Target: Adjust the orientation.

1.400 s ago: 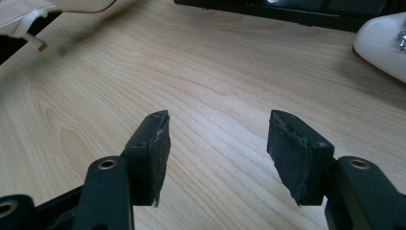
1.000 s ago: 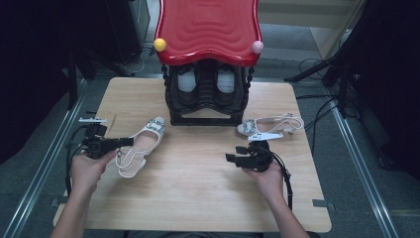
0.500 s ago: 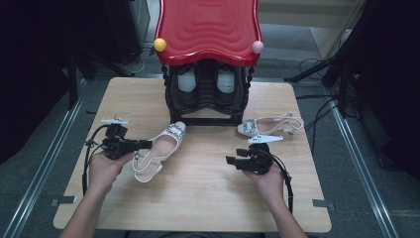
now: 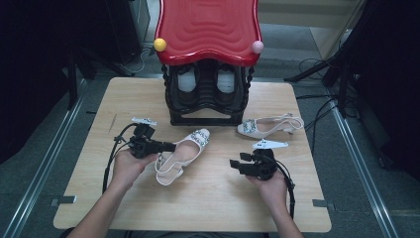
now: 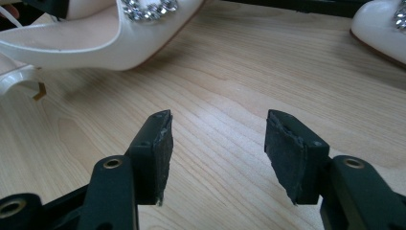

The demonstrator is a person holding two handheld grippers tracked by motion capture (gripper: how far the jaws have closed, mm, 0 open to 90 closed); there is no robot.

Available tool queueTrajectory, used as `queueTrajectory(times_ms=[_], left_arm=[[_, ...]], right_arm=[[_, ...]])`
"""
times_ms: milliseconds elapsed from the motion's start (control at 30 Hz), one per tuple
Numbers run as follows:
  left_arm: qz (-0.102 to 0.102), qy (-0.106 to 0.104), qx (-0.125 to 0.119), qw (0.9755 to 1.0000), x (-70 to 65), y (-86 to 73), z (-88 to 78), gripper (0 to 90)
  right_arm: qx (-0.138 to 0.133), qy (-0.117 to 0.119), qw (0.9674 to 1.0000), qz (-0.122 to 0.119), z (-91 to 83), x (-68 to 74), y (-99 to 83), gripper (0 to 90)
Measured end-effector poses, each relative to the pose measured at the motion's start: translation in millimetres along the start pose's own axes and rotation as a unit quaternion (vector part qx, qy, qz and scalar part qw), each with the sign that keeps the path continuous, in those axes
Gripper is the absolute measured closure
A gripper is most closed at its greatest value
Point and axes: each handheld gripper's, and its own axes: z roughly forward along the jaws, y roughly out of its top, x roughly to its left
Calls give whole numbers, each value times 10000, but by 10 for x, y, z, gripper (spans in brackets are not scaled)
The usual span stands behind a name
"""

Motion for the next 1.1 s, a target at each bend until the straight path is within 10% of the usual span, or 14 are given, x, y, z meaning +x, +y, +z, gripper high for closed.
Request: queueTrajectory(times_ms=[333, 500, 1100], left_arm=[[5, -158, 287, 9995, -52, 29, 353, 852], [285, 309, 472, 9980, -65, 13, 396, 843], [794, 584, 263, 9948, -174, 33, 66, 489]], right_arm=[[-37, -86, 9999, -85, 20, 85, -28, 435], [-12, -124, 9998, -182, 77, 137, -30, 444], [15, 91, 9994, -338, 293, 243, 4, 674]])
